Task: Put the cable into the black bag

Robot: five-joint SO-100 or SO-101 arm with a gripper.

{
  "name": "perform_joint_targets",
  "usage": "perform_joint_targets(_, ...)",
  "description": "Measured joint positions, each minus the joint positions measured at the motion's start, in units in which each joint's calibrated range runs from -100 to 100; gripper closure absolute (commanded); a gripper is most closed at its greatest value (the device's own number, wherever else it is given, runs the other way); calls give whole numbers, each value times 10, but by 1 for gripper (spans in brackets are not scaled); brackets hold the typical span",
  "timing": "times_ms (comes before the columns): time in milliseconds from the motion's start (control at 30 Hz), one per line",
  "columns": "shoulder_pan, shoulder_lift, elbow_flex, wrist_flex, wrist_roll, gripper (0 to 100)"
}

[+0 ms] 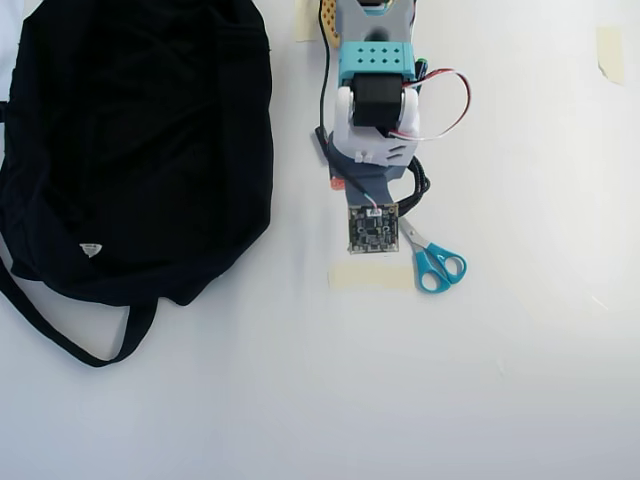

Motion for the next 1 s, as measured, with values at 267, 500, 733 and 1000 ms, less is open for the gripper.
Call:
perform_joint_targets(267, -1, -137, 152, 0, -17, 98)
perform_joint_targets(500, 2, -238, 259, 0, -17, 98)
perform_joint_targets(733, 46, -310, 308, 0, -17, 98)
perform_joint_targets(1000, 91, -315, 308, 0, -32, 97)
